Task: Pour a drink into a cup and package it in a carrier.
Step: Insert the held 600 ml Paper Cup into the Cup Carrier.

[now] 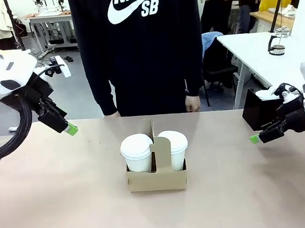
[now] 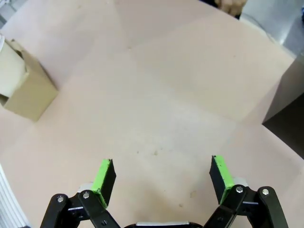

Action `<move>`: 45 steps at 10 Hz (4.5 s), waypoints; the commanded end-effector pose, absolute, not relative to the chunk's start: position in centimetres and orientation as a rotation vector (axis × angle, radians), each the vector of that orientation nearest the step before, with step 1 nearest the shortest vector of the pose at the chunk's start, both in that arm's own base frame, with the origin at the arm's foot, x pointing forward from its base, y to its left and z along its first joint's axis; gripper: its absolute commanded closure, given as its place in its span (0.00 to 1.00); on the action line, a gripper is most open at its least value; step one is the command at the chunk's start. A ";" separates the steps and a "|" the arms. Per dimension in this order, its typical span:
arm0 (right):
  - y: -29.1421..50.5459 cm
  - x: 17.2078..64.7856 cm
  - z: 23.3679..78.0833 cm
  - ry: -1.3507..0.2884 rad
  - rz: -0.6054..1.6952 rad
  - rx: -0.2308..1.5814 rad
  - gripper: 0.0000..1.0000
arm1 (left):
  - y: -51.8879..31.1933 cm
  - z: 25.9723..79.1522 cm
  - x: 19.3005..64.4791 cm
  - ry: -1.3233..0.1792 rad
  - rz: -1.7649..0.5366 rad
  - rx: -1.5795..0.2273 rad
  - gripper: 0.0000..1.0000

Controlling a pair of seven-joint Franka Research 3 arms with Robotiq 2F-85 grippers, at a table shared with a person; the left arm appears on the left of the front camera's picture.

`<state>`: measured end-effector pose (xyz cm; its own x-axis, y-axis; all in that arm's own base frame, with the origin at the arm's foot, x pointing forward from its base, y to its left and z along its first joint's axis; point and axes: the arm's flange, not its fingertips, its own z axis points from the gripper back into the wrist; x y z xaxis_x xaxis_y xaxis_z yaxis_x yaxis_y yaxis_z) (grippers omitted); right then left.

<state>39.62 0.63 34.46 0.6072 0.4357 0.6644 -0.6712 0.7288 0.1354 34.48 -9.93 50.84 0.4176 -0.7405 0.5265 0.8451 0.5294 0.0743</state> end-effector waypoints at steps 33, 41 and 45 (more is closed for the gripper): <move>0.5 39.6 34.4 -0.648 0.656 0.388 0.00 | -9.8 50.9 34.5 -0.548 -1.003 -0.216 0.00; 0.5 39.6 34.4 -0.648 0.656 0.388 0.00 | -9.8 50.9 34.5 -0.548 -1.003 -0.216 0.00; 0.5 39.6 34.4 -0.648 0.656 0.388 0.00 | -9.8 50.9 34.5 -0.548 -1.003 -0.216 0.00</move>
